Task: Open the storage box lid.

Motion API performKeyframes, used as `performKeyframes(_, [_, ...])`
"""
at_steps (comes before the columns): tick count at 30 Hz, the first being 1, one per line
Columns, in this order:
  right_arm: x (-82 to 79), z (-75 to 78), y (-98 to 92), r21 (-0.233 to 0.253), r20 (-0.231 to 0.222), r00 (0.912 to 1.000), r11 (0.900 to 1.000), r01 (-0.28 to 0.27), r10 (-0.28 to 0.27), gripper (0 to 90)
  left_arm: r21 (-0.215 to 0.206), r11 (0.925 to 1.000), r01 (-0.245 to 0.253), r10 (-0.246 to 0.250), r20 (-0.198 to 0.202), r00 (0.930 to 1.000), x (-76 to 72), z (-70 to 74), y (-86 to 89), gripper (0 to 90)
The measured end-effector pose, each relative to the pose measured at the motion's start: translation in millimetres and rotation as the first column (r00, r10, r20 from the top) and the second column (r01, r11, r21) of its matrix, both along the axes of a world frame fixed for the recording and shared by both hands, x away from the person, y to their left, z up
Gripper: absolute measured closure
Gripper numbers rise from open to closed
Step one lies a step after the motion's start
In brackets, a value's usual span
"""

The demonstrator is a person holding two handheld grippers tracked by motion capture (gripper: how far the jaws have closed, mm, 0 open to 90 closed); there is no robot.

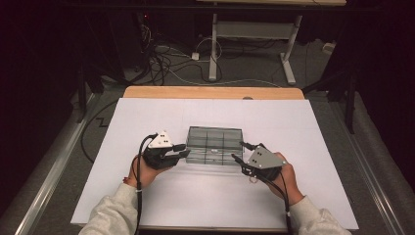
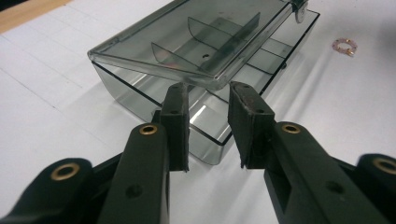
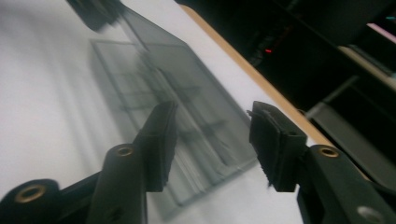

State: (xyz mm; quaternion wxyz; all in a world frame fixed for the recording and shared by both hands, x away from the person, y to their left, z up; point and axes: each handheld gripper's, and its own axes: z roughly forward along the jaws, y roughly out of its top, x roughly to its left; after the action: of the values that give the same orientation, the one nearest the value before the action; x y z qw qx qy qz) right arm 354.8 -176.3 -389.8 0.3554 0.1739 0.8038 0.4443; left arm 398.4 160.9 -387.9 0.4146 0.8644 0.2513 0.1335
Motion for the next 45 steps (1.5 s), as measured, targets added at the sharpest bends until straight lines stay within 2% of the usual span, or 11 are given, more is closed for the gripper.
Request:
performKeyframes(4, [6.4,-3.5,-6.5,-0.020,-0.004,0.9997,0.999,0.026,-0.026,47.8,-0.005,1.0000,-0.003,0.003,0.010,1.0000,0.1,1.0,-0.3,66.9])
performKeyframes(8, [13.8,-11.9,-8.7,-0.080,0.032,0.9976,0.995,0.064,-0.062,47.5,-0.001,1.0000,-0.003,0.003,0.006,1.0000,2.0,0.0,-1.2,66.9])
performKeyframes(13, [22.6,-19.2,-9.5,-0.055,0.035,0.9972,0.996,0.068,-0.066,58.9,0.008,0.9995,-0.030,0.030,0.033,0.9990,2.9,-0.3,-0.7,66.4])
performKeyframes(14, [22.9,-19.3,-8.5,-0.045,0.046,0.9969,0.997,0.065,-0.063,64.0,0.032,0.9981,-0.052,0.050,0.049,0.9976,3.0,-0.1,-1.4,60.7])
performKeyframes(15, [22.8,-19.2,-8.1,-0.045,0.056,0.9964,0.997,0.067,-0.064,66.7,0.109,0.9889,-0.101,0.090,0.102,0.9907,3.0,-0.3,-4.8,58.4])
performKeyframes(16, [22.7,-19.1,-7.8,-0.044,0.061,0.9960,0.997,0.067,-0.064,68.9,0.124,0.9845,-0.124,0.108,0.130,0.9856,2.9,-0.2,-6.2,58.4])
performKeyframes(17, [22.5,-19.1,-7.6,-0.044,0.071,0.9950,0.996,0.074,-0.071,71.3,0.124,0.9845,-0.124,0.108,0.130,0.9856,2.9,-0.2,-6.2,58.3])
performKeyframes(20, [23.4,-18.8,-8.5,-0.032,0.085,0.9928,0.996,0.088,-0.085,76.1,0.115,0.9791,-0.168,0.144,0.194,0.9704,3.3,1.9,-9.9,57.4])
performKeyframes(25, [23.7,-18.9,-9.0,-0.029,0.094,0.9912,0.995,0.096,-0.093,79.9,0.091,0.9839,-0.153,0.125,0.261,0.9573,2.9,4.7,-17.5,58.5])
performKeyframes(30, [23.1,-17.8,-10.7,-0.010,0.109,0.9873,0.993,0.118,-0.116,83.4,0.087,0.9835,-0.159,0.124,0.316,0.9406,0.1,6.7,-26.2,70.2])
performKeyframes(45, [21.6,-12.1,-13.0,0.020,0.088,0.9881,0.992,0.125,-0.127,83.9,0.108,0.9822,-0.154,0.109,0.339,0.9344,-8.9,15.5,-26.1,74.4])
